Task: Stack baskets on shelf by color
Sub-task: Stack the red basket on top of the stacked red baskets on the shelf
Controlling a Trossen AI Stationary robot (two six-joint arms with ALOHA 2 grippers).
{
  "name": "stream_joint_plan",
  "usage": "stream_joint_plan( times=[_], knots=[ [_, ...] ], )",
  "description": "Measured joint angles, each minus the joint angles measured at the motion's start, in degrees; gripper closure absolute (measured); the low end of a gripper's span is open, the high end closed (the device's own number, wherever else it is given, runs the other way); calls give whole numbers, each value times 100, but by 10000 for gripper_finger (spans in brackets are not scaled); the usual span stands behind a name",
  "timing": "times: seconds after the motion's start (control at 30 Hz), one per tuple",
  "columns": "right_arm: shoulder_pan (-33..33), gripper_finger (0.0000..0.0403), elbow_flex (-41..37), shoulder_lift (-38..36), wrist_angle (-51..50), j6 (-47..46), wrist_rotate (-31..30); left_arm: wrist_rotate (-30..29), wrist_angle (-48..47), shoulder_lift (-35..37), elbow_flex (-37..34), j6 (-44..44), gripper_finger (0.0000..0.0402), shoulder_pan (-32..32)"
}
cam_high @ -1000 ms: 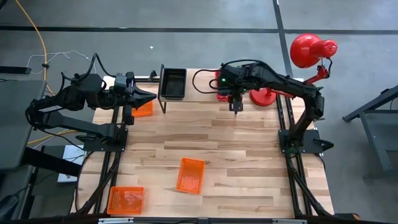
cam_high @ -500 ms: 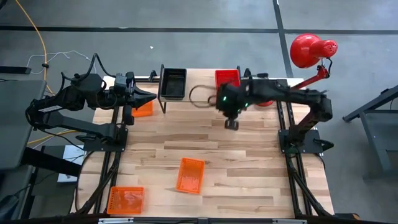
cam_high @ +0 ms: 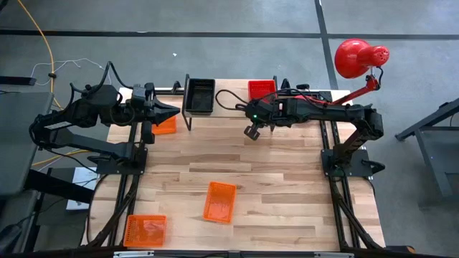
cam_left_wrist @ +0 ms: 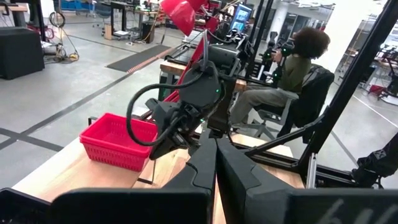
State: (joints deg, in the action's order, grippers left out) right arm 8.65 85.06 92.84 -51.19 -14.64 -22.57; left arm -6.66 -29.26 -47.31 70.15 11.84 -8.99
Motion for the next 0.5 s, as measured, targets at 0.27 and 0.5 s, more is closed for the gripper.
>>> stream_joint_plan(
  times=[0.27, 0.5],
  knots=[
    [37, 403, 0, 4, -16, -131, -316, 0, -1, 0, 0, -2, 402, 1],
    [193, 403, 0, 7, 478, -182, -304, 2, -2, -1, 0, -2, 402, 0]
  ],
)
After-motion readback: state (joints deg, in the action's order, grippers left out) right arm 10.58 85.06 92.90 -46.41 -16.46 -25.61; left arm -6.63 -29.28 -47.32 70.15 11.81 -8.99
